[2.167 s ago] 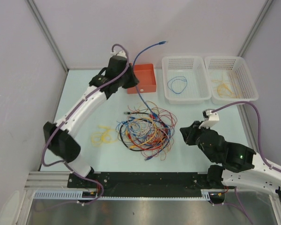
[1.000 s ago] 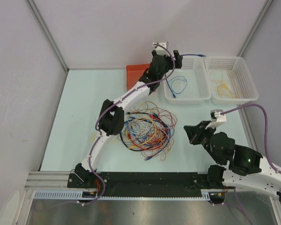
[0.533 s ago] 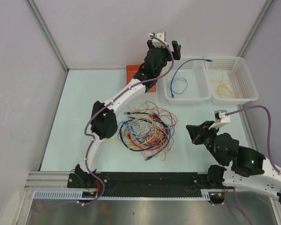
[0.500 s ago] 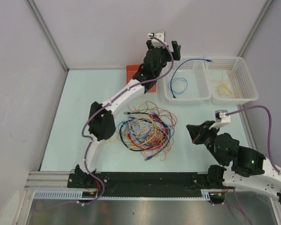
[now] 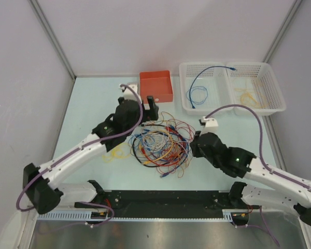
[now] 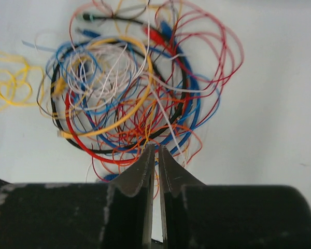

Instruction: Untangle the cables

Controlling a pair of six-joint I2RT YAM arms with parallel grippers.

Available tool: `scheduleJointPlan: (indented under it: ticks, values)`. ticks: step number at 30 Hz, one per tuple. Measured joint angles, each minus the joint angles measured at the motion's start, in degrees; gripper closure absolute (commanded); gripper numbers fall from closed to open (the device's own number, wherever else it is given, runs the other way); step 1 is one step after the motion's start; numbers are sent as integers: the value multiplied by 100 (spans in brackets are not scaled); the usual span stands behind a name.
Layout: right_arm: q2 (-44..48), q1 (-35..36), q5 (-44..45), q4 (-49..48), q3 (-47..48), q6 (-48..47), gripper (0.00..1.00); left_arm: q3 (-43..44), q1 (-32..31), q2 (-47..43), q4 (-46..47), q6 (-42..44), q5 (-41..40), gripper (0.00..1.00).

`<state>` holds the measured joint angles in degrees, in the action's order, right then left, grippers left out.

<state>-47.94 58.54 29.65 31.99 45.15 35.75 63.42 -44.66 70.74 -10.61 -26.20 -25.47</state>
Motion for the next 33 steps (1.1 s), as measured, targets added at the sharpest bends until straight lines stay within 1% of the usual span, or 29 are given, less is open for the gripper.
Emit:
scheduleJointPlan:
  ticks: [3,4,6,7,10,14,18,21,23,24,26,27,28,30,33]
  values:
    - [-588,-9,-466,-238,-83,-24,75,-824,-9,-662,-597,-345,188,0]
    - [-754,-9,-643,-350,-118,-61,58,-1071,-11,-903,-824,-455,238,0]
    - [-1023,-9,-901,-531,-127,-94,47,-1401,-20,-1305,-1154,-638,304,1]
    - [-1182,-9,-1034,-656,-127,-122,39,-1547,-20,-1532,-1283,-723,330,1]
    - [-1631,-17,-1351,-984,-129,-151,30,-1860,-20,-2208,-1556,-990,376,0]
    - [-2157,-52,-1626,-1290,-129,-166,25,-2074,-20,-2815,-1722,-1211,444,0]
    - [-2723,-127,-1683,-1460,-131,-87,23,-2227,-20,-3008,-1860,-1342,492,0]
    - [-3069,-170,-1650,-1480,-131,-35,27,-2315,-20,-3008,-1950,-1399,527,0]
    - [-3274,-210,-1659,-1537,-131,-20,45,-2393,-20,-2983,-1998,-1432,568,1]
    - [-3364,-225,-1672,-1565,-131,-26,62,-2433,-20,-2983,-2017,-1438,586,0]
    - [-3471,-254,-1718,-1604,-131,-59,82,-2463,-20,-2981,-2046,-1440,627,0]
    - [-3480,-251,-1751,-1611,-131,-44,95,-2465,-20,-2983,-2050,-1440,634,0]
    - [-3451,-251,-1755,-1622,-131,-31,100,-2465,-20,-2988,-2046,-1440,634,0]
    - [-3307,-210,-1762,-1659,-131,-90,100,-2465,-20,-3014,-2048,-1443,632,1]
    - [-2664,22,-1674,-1687,-114,-184,100,-2465,-20,-3112,-2046,-1451,608,0]
